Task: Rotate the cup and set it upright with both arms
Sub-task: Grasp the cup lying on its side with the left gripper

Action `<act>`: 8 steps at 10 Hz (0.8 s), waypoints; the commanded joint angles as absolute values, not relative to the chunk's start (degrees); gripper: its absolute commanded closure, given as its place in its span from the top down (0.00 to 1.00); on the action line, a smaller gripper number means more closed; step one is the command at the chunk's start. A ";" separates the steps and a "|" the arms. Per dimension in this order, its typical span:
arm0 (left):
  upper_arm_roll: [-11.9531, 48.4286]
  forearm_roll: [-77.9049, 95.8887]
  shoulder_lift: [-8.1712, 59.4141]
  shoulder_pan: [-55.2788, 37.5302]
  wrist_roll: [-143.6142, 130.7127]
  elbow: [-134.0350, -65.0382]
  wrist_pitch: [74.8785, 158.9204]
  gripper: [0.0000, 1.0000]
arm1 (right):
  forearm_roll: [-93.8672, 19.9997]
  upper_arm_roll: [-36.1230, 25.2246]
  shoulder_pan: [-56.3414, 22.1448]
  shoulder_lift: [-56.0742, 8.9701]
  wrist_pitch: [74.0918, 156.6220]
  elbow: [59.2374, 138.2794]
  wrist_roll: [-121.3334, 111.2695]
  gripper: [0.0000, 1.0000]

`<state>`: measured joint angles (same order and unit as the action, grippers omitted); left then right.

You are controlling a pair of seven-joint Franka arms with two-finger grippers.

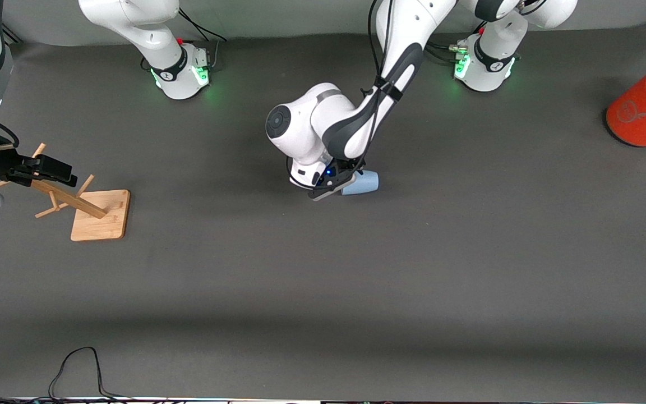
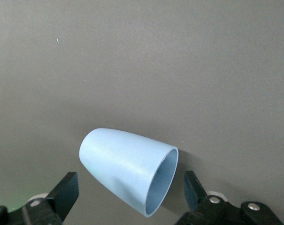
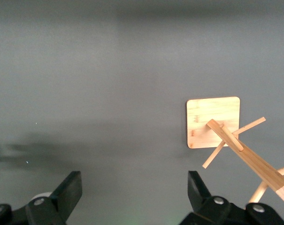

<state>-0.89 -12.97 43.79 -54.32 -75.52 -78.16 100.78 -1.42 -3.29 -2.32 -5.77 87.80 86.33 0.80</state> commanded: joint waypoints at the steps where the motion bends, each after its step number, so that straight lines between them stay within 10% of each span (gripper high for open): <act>1: -1.76 -14.41 46.66 -56.59 -76.38 -76.55 99.41 0.97 | -0.88 -3.69 -2.37 -4.39 88.95 87.98 -1.41 1.00; 8: -1.67 -15.29 46.85 -56.60 -75.76 -76.20 94.58 0.03 | -1.23 -3.69 -2.46 -5.98 88.95 86.57 -1.06 1.00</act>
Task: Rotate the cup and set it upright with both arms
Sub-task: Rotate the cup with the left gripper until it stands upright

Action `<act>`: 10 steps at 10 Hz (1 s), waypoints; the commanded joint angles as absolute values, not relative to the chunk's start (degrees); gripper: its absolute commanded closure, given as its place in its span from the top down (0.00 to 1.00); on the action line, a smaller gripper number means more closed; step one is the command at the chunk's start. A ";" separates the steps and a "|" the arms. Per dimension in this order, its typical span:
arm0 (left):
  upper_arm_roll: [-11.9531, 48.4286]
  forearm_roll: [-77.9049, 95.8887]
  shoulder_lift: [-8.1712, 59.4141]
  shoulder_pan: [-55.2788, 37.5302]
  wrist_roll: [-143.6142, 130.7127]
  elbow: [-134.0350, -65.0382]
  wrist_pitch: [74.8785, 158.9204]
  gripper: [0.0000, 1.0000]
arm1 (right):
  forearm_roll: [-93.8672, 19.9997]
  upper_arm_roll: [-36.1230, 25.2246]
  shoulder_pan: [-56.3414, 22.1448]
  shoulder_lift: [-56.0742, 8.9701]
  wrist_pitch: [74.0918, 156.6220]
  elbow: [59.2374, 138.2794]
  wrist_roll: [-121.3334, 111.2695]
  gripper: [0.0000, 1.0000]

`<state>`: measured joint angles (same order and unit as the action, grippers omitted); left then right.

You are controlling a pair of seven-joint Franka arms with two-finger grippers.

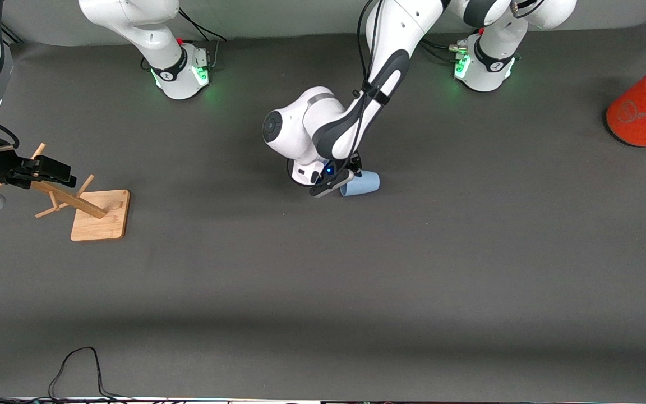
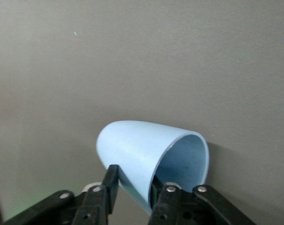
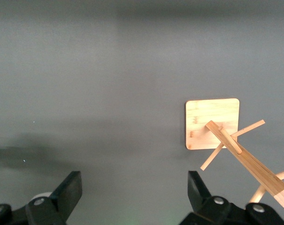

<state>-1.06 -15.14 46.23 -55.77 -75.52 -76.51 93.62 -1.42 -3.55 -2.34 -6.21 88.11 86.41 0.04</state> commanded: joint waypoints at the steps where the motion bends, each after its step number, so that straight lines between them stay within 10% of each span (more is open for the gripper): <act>1: -1.67 -15.29 46.50 -56.51 -74.80 -76.20 94.40 0.00 | -1.32 -3.69 -2.46 -6.06 89.03 86.57 -1.05 1.00; 10: -1.76 3.21 31.06 -38.17 -53.04 -82.23 96.57 0.00 | -1.32 -3.60 -2.64 -6.33 89.91 86.40 -1.14 1.00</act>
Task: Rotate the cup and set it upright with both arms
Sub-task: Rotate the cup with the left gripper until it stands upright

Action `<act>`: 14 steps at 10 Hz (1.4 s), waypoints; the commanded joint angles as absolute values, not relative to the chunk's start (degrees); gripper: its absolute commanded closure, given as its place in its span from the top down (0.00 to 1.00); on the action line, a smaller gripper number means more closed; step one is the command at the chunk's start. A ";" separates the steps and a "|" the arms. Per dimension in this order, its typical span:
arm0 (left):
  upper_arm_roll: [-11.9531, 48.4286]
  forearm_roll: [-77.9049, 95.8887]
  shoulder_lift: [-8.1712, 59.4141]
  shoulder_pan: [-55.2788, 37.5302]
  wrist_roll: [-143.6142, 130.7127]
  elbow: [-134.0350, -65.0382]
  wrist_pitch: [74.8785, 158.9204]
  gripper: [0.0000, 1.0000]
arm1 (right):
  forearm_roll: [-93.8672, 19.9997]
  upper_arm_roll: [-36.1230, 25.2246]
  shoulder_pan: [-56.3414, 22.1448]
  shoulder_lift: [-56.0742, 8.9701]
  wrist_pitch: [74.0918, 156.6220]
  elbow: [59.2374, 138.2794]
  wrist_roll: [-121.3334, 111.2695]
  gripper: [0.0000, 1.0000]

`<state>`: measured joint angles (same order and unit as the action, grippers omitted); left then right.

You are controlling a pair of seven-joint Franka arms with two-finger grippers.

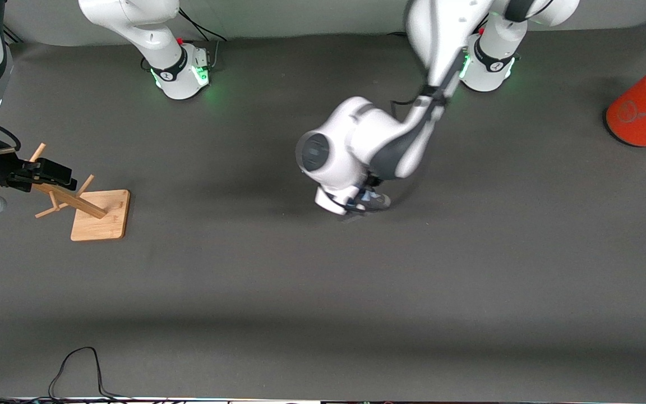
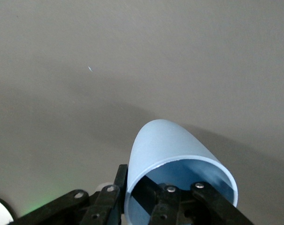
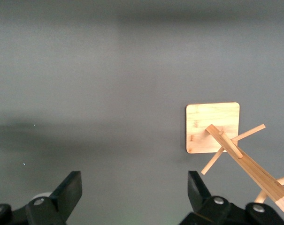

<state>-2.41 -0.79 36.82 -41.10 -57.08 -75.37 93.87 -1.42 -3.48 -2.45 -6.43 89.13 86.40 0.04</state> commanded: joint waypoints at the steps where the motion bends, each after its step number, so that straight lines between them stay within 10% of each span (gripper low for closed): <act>1: -1.76 6.99 27.37 -36.14 -50.74 -87.83 100.33 0.00 | -1.32 -3.60 -2.64 -6.33 89.91 86.31 -1.06 1.00; 4: -1.58 10.72 15.67 -36.12 -50.36 -109.19 118.68 0.00 | -1.23 -3.60 -2.64 -6.42 90.17 86.31 -1.05 1.00; 14: -1.05 15.73 23.99 -45.35 -56.51 -111.45 136.84 0.00 | -1.14 -3.60 -2.64 -6.94 90.70 86.31 -1.05 1.00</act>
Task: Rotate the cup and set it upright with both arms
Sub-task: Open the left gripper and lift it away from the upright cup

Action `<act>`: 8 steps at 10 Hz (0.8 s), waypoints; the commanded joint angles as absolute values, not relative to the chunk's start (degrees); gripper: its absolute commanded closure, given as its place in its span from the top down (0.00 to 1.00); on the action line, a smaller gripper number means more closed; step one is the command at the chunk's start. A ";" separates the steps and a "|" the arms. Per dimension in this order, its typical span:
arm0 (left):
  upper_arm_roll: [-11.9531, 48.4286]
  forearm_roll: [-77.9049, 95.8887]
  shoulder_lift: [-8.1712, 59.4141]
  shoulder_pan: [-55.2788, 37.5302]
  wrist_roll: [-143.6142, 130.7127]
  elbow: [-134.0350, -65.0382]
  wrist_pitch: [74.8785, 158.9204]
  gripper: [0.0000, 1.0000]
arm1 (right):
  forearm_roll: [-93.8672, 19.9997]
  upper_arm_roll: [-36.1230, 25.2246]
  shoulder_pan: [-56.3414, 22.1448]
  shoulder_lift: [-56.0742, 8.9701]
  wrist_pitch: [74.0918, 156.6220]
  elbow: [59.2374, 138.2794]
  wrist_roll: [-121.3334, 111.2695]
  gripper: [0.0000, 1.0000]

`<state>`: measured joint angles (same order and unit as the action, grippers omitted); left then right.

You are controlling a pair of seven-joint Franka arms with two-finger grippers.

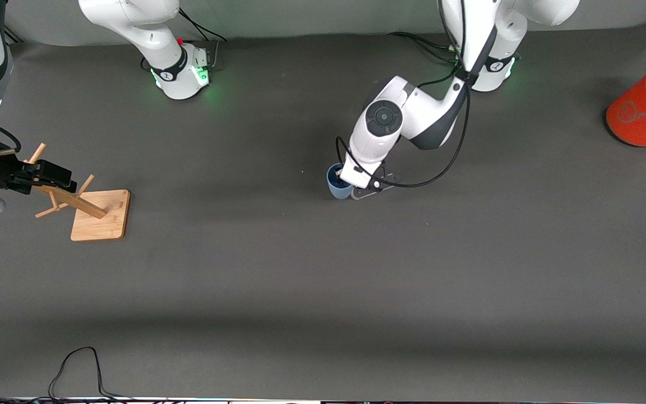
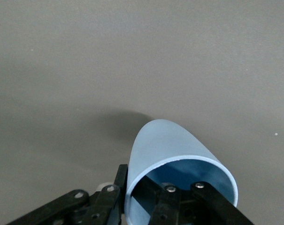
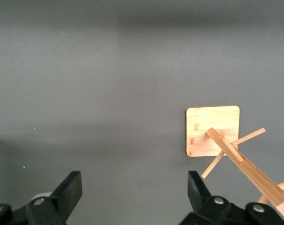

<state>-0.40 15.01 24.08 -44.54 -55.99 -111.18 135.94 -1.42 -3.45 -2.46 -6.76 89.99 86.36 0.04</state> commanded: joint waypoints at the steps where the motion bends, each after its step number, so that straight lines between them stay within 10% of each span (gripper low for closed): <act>1: -1.05 15.73 24.08 -45.44 -56.43 -111.36 136.67 0.29 | -1.14 -3.60 -2.64 -7.03 90.70 86.31 -1.05 1.00; 4: -1.05 15.73 24.17 -46.49 -56.69 -111.18 135.88 1.00 | -1.14 -3.60 -2.72 -7.03 90.70 86.40 -1.05 1.00; 8: -2.28 15.04 20.75 -45.27 -59.50 -107.60 128.63 1.00 | -1.23 -3.60 -2.72 -7.12 91.05 86.40 -1.05 1.00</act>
